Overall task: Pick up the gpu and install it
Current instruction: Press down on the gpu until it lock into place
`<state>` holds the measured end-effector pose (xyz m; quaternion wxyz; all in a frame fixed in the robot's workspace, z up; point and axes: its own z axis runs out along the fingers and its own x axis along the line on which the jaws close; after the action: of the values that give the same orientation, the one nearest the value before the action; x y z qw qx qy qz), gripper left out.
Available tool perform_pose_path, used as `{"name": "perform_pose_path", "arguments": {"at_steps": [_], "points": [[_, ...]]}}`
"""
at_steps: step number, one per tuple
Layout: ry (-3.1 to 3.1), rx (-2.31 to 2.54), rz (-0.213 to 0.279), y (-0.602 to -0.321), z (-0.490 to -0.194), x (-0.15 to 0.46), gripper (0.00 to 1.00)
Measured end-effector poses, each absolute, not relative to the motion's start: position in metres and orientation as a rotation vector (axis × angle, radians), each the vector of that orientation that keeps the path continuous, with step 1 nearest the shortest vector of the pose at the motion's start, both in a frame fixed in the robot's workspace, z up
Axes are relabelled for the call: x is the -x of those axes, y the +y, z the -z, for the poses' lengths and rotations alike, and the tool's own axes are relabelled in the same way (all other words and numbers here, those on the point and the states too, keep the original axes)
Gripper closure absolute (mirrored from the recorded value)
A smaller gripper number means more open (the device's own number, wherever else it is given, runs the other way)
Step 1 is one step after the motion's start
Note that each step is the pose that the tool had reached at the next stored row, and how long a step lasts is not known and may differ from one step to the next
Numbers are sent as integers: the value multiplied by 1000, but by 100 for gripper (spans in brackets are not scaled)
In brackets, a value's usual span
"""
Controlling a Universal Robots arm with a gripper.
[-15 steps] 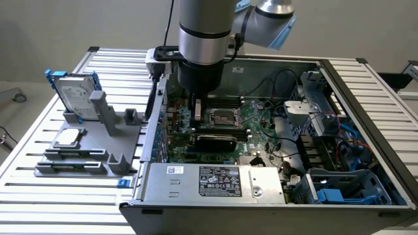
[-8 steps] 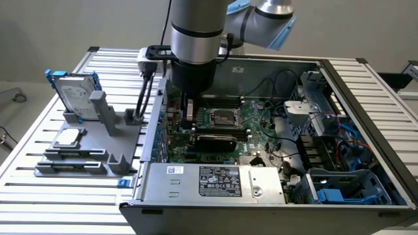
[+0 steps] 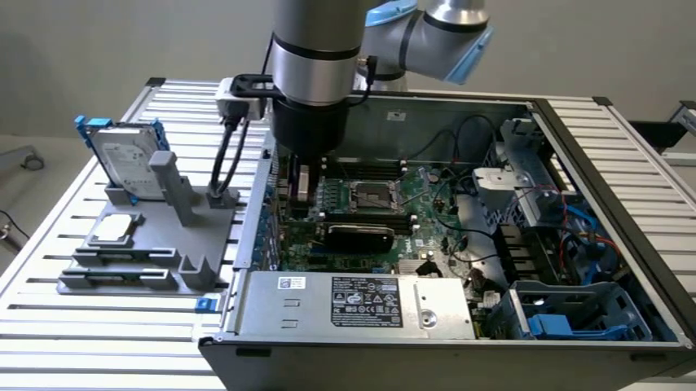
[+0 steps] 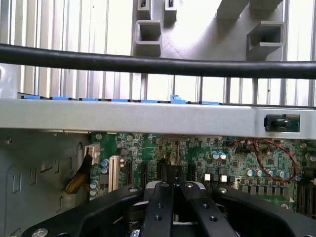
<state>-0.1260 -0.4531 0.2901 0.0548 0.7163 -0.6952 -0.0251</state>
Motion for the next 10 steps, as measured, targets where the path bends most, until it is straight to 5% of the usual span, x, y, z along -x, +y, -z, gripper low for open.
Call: {"name": "perform_pose_path", "arguments": {"at_steps": [10], "points": [[-2090, -2153, 92, -453, -293, 132, 89]]}}
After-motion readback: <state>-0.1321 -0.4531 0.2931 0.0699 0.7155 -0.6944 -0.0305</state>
